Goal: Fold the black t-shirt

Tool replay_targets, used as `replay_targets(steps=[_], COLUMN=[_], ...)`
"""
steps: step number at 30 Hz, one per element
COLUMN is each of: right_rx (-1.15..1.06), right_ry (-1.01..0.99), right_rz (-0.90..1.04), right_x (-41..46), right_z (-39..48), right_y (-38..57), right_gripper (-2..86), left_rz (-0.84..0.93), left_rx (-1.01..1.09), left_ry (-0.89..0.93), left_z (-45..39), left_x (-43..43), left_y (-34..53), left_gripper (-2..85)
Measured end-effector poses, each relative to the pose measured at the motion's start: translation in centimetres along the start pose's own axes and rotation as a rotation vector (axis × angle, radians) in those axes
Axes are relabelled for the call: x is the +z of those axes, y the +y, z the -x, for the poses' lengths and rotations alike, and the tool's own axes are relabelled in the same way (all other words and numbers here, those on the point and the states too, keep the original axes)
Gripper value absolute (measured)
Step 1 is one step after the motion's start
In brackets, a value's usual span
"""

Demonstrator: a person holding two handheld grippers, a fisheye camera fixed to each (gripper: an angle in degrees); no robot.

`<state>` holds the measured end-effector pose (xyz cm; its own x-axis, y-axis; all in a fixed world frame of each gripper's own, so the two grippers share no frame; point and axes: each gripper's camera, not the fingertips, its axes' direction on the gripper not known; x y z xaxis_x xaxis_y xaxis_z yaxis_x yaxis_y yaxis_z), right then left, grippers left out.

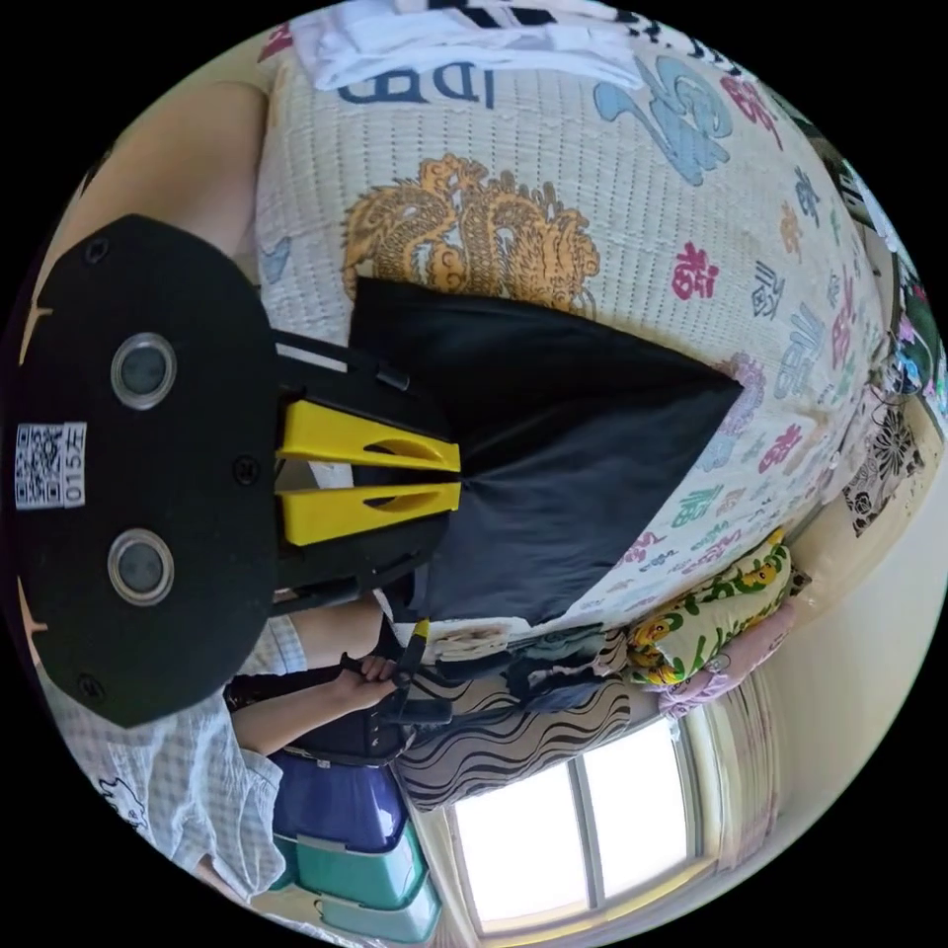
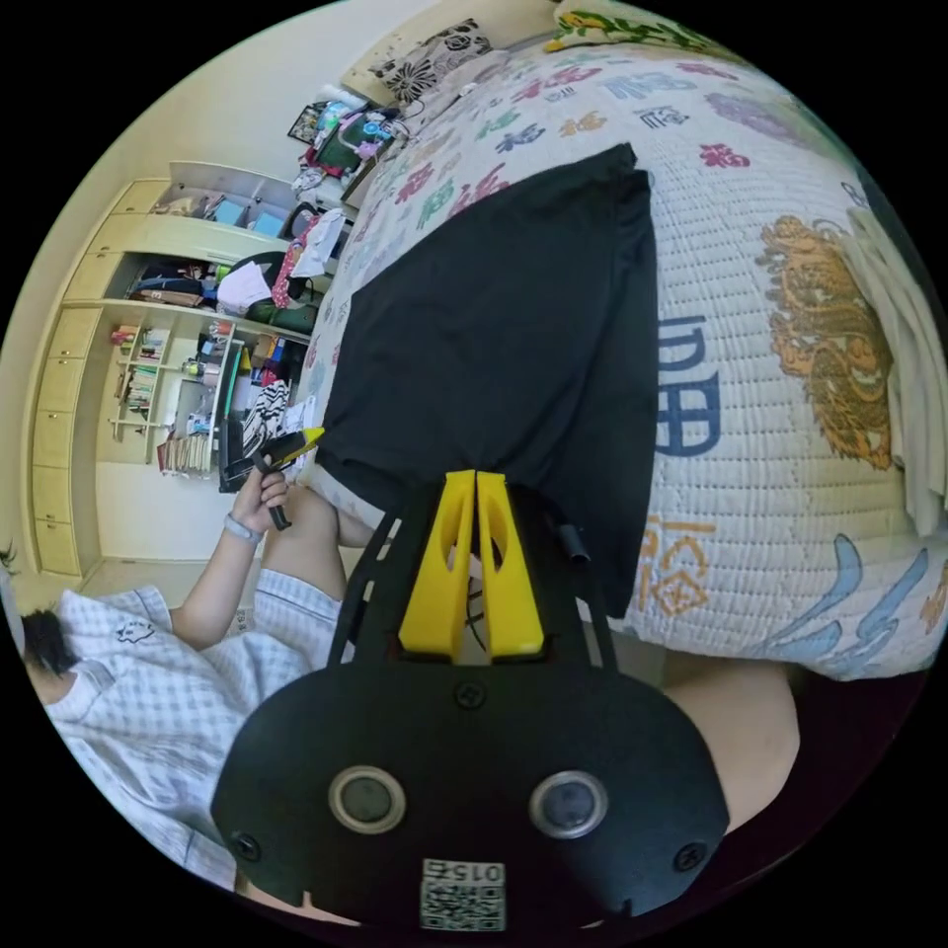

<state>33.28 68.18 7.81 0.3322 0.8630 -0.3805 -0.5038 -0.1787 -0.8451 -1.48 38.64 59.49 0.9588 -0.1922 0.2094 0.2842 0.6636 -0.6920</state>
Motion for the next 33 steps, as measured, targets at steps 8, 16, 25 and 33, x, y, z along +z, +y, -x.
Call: replay_targets(steps=[8,16,25,33], right_rx=[0.021,-0.016,-0.254,-0.403], right_ry=[0.019,0.107,0.093,0.245], right_rz=[0.024,0.015,0.133,0.247], right_x=[1.8,1.3,5.3,14.2], right_z=[3.9,10.8,23.5,35.3], right_y=[0.4,-2.5,-12.5,-25.0], right_gripper=[-0.2,3.1,5.0,7.2], left_rz=[0.03,-0.444,-0.491,-0.511], left_rx=[-0.1,-0.313,-0.415,-0.389], left_ry=[-0.04,-0.277,-0.229,-0.055], left_z=[-0.8,-4.6,-2.8,-3.4], left_x=[-1.6,-9.6,-11.4,-16.4], left_y=[7.4,20.2,23.4,25.4], left_gripper=[1.8,8.5,4.3,-0.2])
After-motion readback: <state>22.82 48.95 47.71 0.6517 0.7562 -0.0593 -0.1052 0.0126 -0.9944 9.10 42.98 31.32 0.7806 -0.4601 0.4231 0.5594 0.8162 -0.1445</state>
